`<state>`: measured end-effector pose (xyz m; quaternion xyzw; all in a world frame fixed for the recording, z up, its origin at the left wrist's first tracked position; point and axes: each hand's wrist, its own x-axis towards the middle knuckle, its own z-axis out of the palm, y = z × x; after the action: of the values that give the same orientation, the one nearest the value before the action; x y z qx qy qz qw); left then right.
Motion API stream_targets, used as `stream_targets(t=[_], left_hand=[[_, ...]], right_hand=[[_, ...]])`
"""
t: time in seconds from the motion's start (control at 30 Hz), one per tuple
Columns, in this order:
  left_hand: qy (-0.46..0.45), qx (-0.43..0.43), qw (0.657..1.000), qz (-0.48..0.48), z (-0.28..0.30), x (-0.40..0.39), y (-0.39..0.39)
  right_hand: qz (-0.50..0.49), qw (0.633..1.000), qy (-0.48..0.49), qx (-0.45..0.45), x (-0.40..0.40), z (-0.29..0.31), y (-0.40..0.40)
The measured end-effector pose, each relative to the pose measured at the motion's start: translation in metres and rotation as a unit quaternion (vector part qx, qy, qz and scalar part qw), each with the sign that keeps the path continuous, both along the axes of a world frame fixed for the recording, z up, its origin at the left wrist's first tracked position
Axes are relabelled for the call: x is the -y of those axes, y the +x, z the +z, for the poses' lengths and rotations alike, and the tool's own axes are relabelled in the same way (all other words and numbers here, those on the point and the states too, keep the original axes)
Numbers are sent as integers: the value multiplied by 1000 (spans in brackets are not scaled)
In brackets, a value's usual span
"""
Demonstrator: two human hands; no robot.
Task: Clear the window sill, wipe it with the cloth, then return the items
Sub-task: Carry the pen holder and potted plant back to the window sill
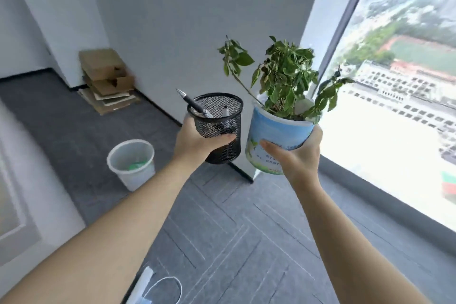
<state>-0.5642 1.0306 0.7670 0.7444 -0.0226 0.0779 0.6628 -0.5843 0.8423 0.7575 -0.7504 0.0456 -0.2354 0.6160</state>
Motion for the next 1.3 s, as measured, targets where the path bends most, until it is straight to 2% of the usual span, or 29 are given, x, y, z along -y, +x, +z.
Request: stream_targets(t=[0.23, 0.6, 0.9, 1.3], left_hand=[[20, -15, 989, -147, -3, 176, 69], [29, -29, 955, -294, -23, 407, 216], [67, -30, 940, -333, -58, 571, 302], [80, -108, 955, -265, -184, 836, 424]], right_hand=[[-165, 986, 4, 13, 162, -9, 11], [-294, 956, 0, -9, 367, -27, 109], [-365, 930, 0, -38, 521, -62, 173], [-349, 930, 11, -115, 791, -175, 297]])
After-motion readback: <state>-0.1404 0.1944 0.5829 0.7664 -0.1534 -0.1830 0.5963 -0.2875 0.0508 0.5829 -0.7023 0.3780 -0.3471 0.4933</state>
